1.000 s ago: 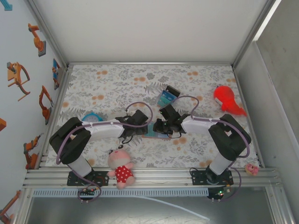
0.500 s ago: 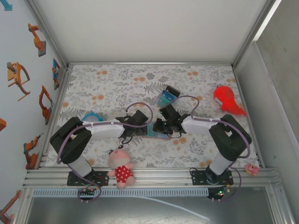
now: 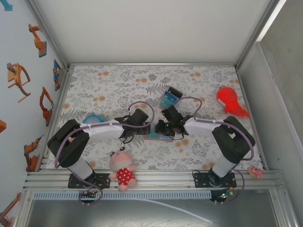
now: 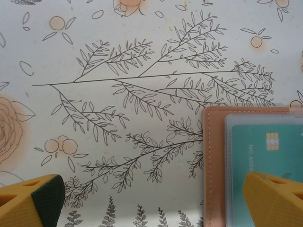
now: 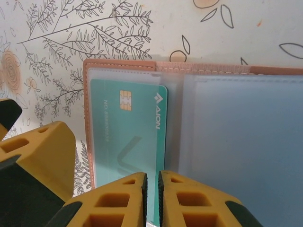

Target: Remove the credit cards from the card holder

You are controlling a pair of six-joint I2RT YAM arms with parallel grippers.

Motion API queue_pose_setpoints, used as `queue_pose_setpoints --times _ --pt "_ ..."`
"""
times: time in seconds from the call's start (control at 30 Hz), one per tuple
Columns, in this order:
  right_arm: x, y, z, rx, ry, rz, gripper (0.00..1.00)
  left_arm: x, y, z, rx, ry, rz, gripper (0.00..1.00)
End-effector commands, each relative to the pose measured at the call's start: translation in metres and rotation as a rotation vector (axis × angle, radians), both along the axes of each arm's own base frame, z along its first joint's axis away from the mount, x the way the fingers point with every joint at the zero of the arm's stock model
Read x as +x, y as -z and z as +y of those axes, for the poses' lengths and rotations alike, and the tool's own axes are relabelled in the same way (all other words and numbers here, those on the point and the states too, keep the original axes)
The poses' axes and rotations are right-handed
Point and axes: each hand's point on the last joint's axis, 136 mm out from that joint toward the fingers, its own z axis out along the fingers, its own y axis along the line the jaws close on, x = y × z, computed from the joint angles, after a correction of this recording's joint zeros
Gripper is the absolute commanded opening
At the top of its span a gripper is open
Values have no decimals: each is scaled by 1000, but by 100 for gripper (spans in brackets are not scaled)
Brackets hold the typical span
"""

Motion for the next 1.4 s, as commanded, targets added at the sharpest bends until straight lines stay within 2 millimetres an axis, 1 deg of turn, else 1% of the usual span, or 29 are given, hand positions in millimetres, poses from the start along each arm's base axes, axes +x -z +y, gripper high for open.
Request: queue_pose_setpoints --times 0.0,0.2,0.3,0.5,0.97,1.03,1.27,1.33,1.37 --pt "8 -17 12 49 1 -31 14 2 2 -7 -4 34 15 97" --pt "7 -14 11 42 4 -24 15 -3 15 0 33 18 52 97" --pt "5 -9 10 31 3 -10 15 -7 19 5 46 8 66 97" --pt "1 4 6 8 8 20 16 -13 22 9 62 7 86 97" --pt "-1 17 6 68 31 75 17 -21 29 9 70 -12 128 97" --pt "-1 18 3 52 40 80 17 -22 29 11 75 -22 134 97" --pt "-5 23 -25 -95 82 79 22 -25 21 13 76 -53 130 97" --pt "-6 22 -29 -106 88 73 23 -26 20 13 77 -59 128 97" --pt "-5 21 -27 -91 89 67 23 -26 20 12 75 -58 128 97"
